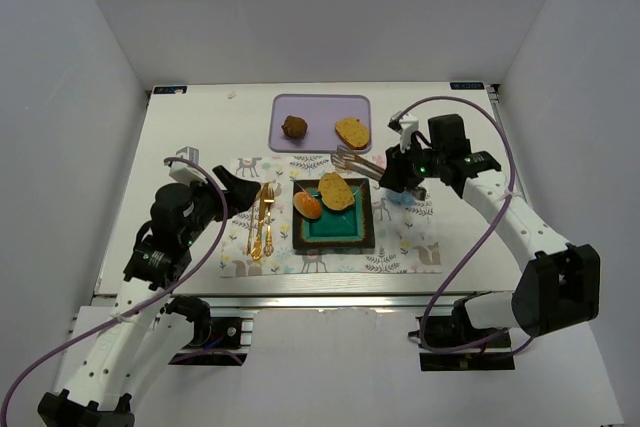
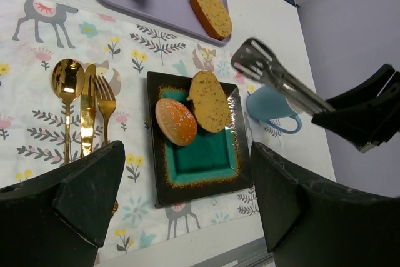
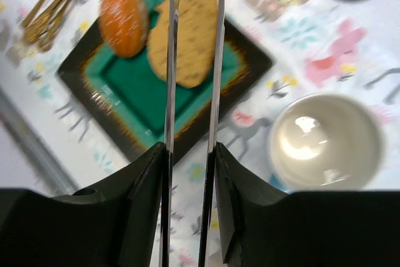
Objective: Place the bread
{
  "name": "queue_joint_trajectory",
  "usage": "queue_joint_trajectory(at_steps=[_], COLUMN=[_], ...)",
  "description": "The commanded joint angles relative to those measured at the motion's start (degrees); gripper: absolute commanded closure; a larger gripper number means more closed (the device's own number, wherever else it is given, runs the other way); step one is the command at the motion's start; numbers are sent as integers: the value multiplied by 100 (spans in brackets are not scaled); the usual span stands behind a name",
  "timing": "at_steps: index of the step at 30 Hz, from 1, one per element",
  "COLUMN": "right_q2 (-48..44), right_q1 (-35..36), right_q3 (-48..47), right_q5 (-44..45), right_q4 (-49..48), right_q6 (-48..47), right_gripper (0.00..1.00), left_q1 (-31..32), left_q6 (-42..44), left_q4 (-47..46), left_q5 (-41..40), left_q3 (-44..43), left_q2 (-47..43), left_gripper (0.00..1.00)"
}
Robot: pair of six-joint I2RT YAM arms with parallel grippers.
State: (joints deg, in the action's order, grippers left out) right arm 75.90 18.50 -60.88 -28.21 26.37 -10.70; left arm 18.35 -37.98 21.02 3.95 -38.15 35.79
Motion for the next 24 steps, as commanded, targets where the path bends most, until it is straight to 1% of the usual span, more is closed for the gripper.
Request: queue_joint_trajectory(at_steps=[1, 5, 8, 11, 15, 24], right_q2=[345, 1197, 1733, 2138, 2385, 2676], right_q1=[22, 22, 31, 39, 83, 153], right_q3=[-668, -1267, -1705, -2101, -2279, -2332], right_q5=[771, 1483, 1739, 1775, 1757, 1731], right_q4=[-668, -800, -844, -721, -633, -554], right_q6=[33, -283, -520, -626, -662, -644], right_gripper=[59, 58, 58, 58, 58, 58], left_q1=[-7, -7, -7, -7, -7, 2], left_q6=[27, 45, 45, 36, 27, 45], left_q4=[-45, -71, -80, -71, -71, -106], left_q5=[10, 10, -8, -43, -78, -52], left_q3=[9, 9, 27, 44, 80, 133], left_q2=[33, 60, 51, 33, -11, 51], left_gripper=[10, 10, 10, 10, 10, 9])
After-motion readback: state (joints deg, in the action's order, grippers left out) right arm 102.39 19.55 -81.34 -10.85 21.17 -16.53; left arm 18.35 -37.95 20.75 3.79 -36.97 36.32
